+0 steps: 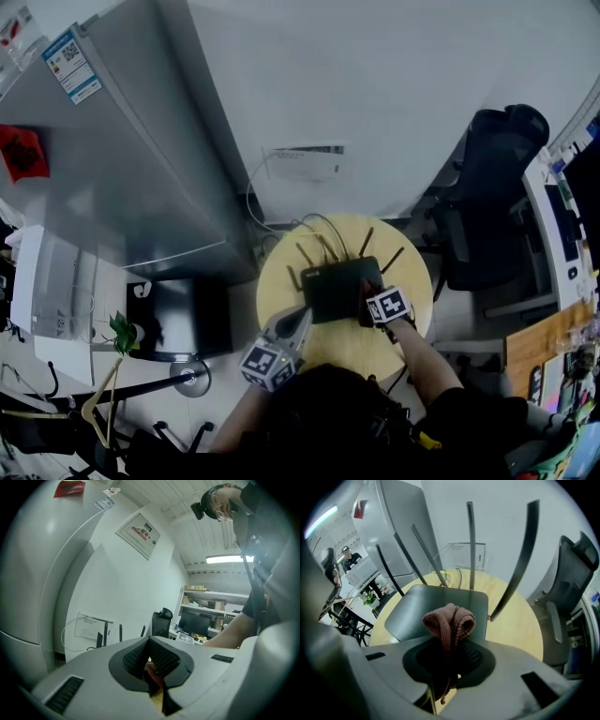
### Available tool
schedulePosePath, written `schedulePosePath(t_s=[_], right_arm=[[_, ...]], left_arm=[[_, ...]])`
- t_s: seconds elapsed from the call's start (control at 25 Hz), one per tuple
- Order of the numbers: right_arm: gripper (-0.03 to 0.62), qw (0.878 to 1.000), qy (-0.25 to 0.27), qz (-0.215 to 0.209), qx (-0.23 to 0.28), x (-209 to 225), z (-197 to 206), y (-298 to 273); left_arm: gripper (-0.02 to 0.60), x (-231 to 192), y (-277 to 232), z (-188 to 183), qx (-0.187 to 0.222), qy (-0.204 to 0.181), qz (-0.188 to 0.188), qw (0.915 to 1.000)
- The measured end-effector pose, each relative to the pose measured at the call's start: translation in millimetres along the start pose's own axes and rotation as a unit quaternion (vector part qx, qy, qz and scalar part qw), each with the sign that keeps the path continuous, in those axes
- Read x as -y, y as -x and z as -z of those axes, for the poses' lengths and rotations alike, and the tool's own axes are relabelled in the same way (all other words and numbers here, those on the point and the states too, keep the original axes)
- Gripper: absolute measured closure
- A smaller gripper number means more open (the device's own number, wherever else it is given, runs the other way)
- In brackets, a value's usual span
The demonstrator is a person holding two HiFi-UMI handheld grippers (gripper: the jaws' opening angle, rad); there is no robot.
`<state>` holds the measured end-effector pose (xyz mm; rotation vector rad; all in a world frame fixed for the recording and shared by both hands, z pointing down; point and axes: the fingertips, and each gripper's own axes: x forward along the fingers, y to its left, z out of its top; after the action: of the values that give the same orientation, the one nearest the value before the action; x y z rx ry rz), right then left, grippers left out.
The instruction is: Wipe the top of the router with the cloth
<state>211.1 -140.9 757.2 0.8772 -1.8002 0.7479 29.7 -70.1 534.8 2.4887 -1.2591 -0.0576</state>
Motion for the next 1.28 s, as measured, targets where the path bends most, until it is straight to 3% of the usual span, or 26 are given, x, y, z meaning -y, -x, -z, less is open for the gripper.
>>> schedulePosePath(t_s=[0.4, 1.04, 1.28], right_arm=[[0.531, 1.000, -0.020, 0.023, 0.005, 34, 14, 8], [0.531, 0.998, -0.037, 0.056, 0.019, 55, 24, 14], [0.531, 0.991, 0.005, 0.120, 0.060, 68, 9, 34]], left_arm=[[0.580, 7, -12, 1, -0.005, -0.012, 0.018, 0.9998], [0.579, 4, -13, -4, -0.003, -0.006, 0.009, 0.9999], [0.579, 9, -16, -4, -0.006, -0.011, 0.017, 0.9998]])
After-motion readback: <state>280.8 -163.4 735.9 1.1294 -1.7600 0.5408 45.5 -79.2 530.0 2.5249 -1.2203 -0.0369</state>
